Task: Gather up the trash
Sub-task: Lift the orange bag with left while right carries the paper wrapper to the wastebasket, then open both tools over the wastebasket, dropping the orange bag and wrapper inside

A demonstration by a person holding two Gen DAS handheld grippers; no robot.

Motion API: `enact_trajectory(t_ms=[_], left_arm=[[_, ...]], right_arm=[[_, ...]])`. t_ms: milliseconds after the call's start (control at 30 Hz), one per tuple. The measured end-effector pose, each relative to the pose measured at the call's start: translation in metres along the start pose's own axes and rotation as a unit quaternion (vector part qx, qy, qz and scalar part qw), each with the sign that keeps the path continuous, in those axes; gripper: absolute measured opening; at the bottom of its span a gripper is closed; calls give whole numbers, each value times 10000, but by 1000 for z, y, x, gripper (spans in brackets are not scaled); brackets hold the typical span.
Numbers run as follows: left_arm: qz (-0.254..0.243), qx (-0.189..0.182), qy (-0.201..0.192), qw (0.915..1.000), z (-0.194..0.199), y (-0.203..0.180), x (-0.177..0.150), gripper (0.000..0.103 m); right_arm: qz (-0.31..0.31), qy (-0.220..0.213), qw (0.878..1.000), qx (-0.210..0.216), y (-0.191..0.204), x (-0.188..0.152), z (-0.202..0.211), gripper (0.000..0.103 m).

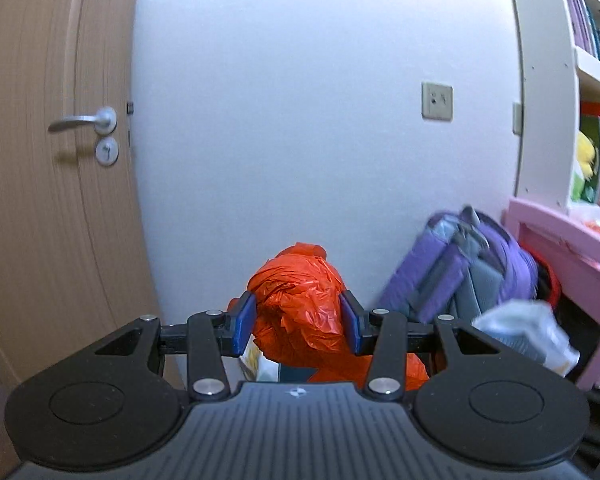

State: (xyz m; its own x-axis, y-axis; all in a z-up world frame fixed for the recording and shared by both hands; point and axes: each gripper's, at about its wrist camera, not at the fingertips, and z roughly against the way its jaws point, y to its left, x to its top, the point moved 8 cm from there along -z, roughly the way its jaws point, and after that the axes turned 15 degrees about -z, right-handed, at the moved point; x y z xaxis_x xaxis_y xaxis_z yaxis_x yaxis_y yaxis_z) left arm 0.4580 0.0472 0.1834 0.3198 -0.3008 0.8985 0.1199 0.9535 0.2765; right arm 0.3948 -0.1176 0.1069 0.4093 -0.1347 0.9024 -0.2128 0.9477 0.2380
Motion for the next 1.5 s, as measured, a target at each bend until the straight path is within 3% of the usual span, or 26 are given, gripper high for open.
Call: enact_trajectory(t_ms=[233, 467, 767, 933, 1167, 1233, 1300, 1367, 1500], left_arm=[[-249, 159, 149, 9995, -60, -9, 13, 44], [-450, -37, 790, 9958, -133, -35, -29, 44], [-775, -336, 1624, 9831, -197, -71, -76, 44], [-956, -412, 1993, 9744, -210, -83, -94, 45], [-1016, -598, 2388, 9639, -220, -92, -107, 50], [-913, -636, 2443, 9633, -220, -91, -109, 55], [-840, -679, 2425, 9641, -217, -91, -110, 69], [-823, -668, 2341, 9664, -210, -89, -108, 73], [-864, -638, 2256, 9683, -197, -87, -102, 73]], right_arm=[[15, 172, 9998, -99, -8, 8, -53, 1], [129, 682, 9974, -207, -13, -10, -112, 1], [232, 1202, 9917, -399, -24, -34, -160, 1], [377, 1418, 9883, -405, -24, -42, -172, 2], [403, 1633, 9849, -400, -23, -48, -178, 15], [399, 1657, 9846, -389, -23, -48, -178, 19], [441, 1653, 9846, -363, -23, -49, -177, 27], [509, 1611, 9849, -368, -20, -48, -173, 33], [473, 1607, 9852, -372, -19, -44, -162, 35]])
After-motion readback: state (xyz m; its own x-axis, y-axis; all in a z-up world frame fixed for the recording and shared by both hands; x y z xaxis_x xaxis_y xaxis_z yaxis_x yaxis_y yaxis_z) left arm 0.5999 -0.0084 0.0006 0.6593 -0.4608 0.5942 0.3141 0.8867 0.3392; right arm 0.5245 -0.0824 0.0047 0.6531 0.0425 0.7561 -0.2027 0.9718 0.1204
